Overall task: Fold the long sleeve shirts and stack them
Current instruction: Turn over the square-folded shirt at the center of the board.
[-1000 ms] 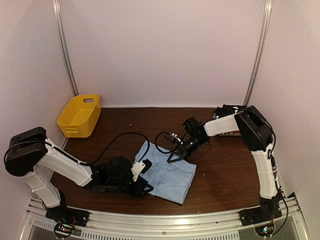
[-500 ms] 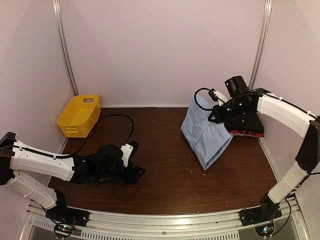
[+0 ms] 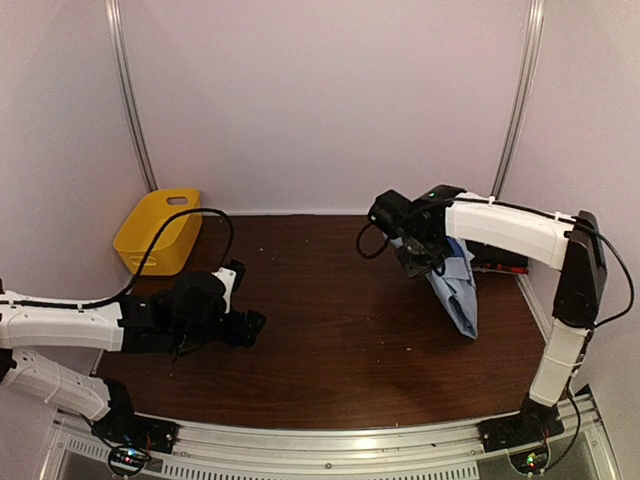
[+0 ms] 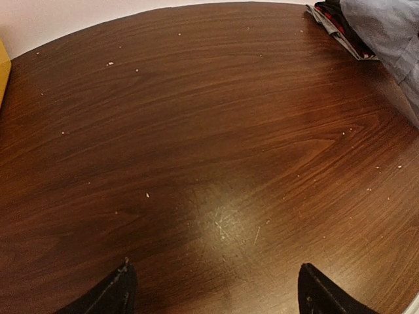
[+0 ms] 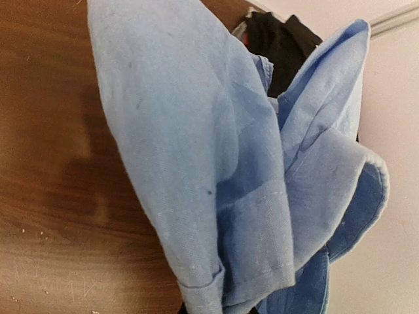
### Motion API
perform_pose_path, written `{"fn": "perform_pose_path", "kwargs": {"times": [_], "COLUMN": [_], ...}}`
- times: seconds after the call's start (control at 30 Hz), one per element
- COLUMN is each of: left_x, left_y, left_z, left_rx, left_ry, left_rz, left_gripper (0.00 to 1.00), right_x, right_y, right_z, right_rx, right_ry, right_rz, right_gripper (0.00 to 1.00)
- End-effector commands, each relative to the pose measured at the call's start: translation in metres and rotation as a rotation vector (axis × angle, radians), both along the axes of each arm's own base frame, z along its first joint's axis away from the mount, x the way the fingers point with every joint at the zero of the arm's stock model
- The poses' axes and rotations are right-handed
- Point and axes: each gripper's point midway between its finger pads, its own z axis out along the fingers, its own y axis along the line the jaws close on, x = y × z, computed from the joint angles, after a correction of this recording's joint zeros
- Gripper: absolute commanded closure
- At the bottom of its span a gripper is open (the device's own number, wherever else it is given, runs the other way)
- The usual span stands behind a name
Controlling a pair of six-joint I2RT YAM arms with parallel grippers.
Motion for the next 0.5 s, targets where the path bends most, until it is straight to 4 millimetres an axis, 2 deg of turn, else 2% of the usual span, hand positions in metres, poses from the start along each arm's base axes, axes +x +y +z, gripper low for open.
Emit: {"fn": "perform_pose_path", "kwargs": {"times": [0.0, 0.17, 0.27, 0.37, 0.47], "left_x": [0.004, 0.006, 0.007, 0.008, 0.009], "left_y": [0.014, 0.03, 0.04, 0.047, 0.056], "left_z": [0.001, 0.001, 0.005, 0.01, 0.014], "left_rx": [0.008, 0.034, 0.037, 0.027, 0.021], "left_ry": [-0.005, -0.005, -0.011, -0.022, -0.034], "left_rz": [0.049, 0.104, 0.136, 0.153, 0.175], "left_gripper": [0.14, 0.14, 0.13, 0.13, 0.12], "right_x": [-0.03, -0.066, -0.093, -0.118, -0.144], "right_y": [0.043, 0.123, 0.17, 0.208, 0.243], "right_z": [-0.017, -0.049, -0.075, -0.097, -0.103], "right_rx": [-0.084, -0.071, -0.061, -0.052, -0.013], "right_ry": [-0.011, 0.014, 0.051, 0.081, 0.094], "right_rz": [0.014, 0.135, 0.218, 0.291, 0.368], "right_gripper": [0.95, 0.86, 0.8, 0.67, 0.52]}}
